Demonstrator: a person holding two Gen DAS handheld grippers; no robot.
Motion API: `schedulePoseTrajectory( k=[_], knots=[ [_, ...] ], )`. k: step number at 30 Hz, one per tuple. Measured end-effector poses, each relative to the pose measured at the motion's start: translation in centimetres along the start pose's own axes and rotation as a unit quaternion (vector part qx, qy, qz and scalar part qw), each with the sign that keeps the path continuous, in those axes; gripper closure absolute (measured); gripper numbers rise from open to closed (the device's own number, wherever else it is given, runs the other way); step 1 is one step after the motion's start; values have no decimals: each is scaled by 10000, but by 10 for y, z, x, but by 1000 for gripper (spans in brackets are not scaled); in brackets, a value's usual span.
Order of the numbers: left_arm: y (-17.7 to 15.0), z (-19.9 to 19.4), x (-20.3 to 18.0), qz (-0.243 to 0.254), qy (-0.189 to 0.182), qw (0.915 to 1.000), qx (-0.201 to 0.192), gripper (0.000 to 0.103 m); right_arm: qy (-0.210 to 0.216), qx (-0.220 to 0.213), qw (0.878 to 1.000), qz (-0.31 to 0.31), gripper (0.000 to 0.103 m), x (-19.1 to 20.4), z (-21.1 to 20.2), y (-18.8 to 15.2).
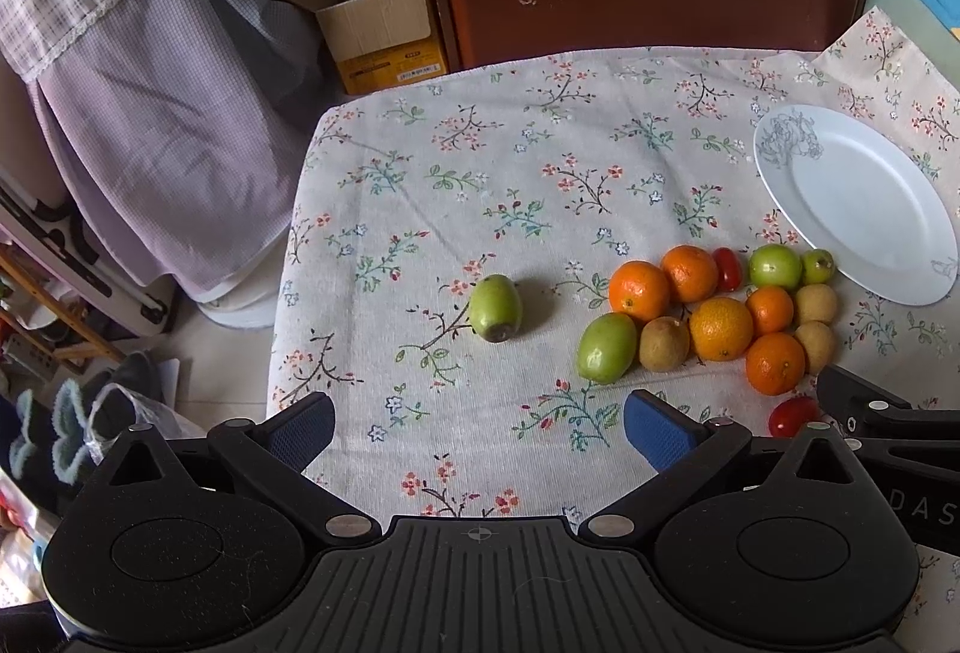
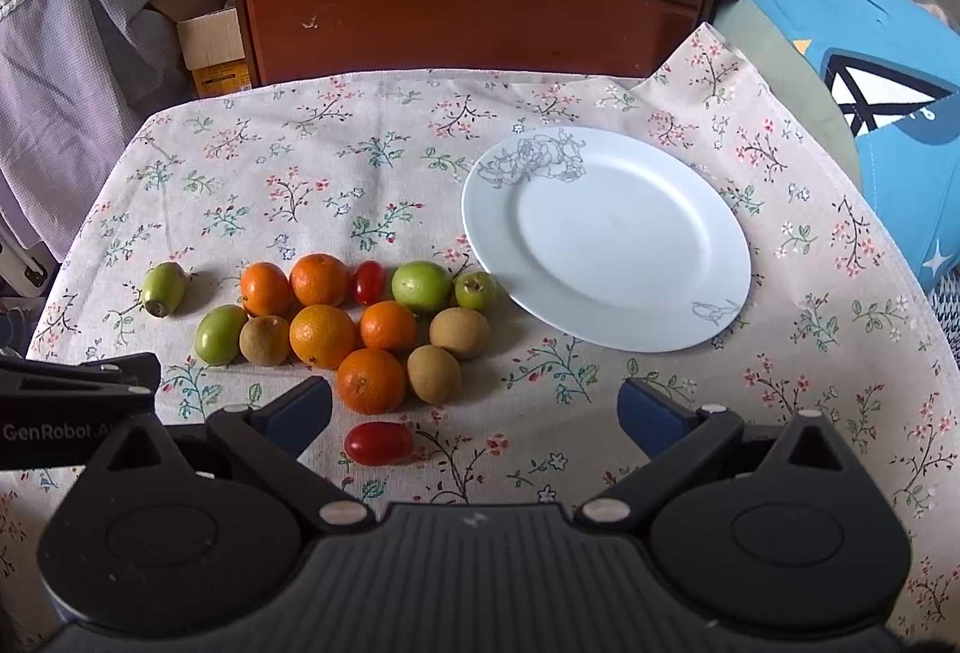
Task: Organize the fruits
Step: 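Open both grippers and move them toward the fruit row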
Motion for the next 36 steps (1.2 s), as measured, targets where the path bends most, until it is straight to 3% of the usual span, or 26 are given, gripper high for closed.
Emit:
schedulePoseTrajectory(
  k=[36],
  knots=[
    [-7, 4, -4, 18, -77, 9999, 72, 1, 52, 54, 10000, -35, 2, -2, 3, -7]
  ],
)
Point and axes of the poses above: each gripper's, at about its wrist camera, not at the fingertips, and z roughly the way its jaws point, x to its left, y to its top, the point moved 7 cm from there along z, roughly the way its jaws point, and after that the axes turned 10 degrees about -x, right-handed, at the moved point
